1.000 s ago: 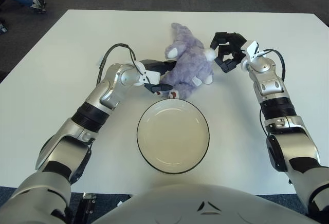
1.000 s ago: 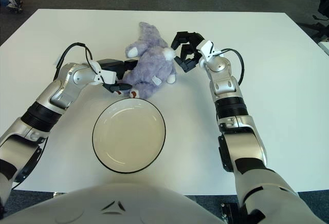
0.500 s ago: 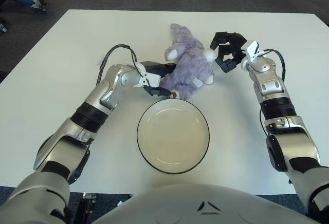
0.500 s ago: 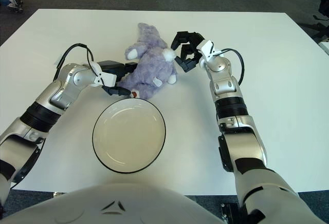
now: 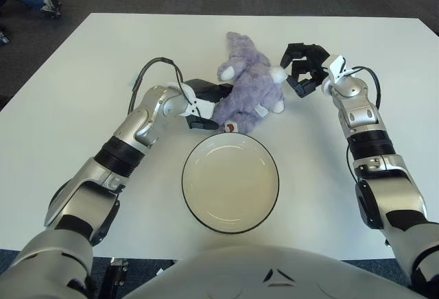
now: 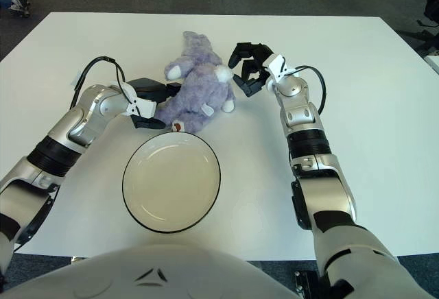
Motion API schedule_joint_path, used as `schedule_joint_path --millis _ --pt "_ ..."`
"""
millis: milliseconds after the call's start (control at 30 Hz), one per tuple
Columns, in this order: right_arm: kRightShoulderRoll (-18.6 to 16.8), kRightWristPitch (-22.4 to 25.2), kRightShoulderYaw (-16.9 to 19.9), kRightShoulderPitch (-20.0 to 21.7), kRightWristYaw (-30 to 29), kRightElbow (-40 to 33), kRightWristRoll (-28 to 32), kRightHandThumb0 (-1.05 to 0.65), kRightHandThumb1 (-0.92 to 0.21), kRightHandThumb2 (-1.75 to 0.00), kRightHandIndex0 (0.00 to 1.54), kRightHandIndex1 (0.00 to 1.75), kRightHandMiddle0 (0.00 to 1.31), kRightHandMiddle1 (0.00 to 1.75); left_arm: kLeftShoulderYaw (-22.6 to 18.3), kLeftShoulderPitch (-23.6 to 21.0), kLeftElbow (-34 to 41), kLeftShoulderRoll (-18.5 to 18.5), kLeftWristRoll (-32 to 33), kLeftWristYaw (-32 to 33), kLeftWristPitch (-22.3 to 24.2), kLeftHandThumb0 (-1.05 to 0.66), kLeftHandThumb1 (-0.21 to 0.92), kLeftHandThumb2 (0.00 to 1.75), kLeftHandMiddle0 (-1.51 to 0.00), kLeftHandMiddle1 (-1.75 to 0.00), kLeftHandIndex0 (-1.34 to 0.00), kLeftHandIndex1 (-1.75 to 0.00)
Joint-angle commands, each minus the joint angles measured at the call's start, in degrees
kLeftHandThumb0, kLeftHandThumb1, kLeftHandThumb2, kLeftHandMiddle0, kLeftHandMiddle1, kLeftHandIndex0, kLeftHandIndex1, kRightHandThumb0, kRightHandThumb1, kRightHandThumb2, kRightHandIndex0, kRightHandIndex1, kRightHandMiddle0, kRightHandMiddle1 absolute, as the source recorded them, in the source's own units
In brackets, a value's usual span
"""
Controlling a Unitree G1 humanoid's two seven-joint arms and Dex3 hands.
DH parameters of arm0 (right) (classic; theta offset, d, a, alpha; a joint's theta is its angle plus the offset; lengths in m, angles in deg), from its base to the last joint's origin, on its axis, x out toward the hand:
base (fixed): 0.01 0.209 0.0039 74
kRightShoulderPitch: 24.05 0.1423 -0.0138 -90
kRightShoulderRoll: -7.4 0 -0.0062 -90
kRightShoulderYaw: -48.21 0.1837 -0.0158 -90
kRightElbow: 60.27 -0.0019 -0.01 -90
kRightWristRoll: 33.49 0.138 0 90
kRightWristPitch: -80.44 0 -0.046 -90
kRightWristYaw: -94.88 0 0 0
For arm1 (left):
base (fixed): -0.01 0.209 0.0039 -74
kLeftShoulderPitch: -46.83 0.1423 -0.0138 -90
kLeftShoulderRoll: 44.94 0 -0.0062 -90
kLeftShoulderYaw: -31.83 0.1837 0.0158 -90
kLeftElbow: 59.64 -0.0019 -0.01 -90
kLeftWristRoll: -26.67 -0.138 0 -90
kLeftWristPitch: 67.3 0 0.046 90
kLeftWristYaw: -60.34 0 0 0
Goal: Put the doll into the plate.
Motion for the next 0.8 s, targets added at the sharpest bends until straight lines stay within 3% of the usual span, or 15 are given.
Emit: schedule_joint_path --millis 0,267,567,767 --pt "0.8 -0.5 0.2 0.6 -0.4 0.4 -0.6 -0.01 -0.07 -1.50 0.79 1.75 0.73 1.45 -0.8 0.7 1.1 -0.3 -0.9 0.8 2.3 0.00 0.18 1.37 -0.83 -1.41 -0.53 -1.75" --pt "0.8 -0.8 0.4 0.7 0.4 0.6 0.1 -0.02 -0.07 -1.50 0.79 1.75 0.73 1.44 -1.7 1.2 2.4 -1.3 -0.7 1.1 6.6 -0.01 0.19 1.35 -0.75 -1.37 -0.64 -1.75" --pt "0.9 -0.8 0.5 0.9 0.9 1.1 0.4 -0.02 -0.07 -1.50 0.80 1.75 0.74 1.43 -2.2 1.4 3.3 -2.1 0.1 0.7 9.2 -0.01 0.24 1.29 -0.66 -1.40 -0.64 -1.75" --pt "0.8 -0.8 0.6 1.0 0.9 1.4 0.4 -0.02 -0.07 -1.51 0.80 1.75 0.73 1.44 -2.9 1.8 4.1 -2.5 0.3 1.5 10.6 -0.01 0.27 1.28 -0.60 -1.59 -0.60 -1.64"
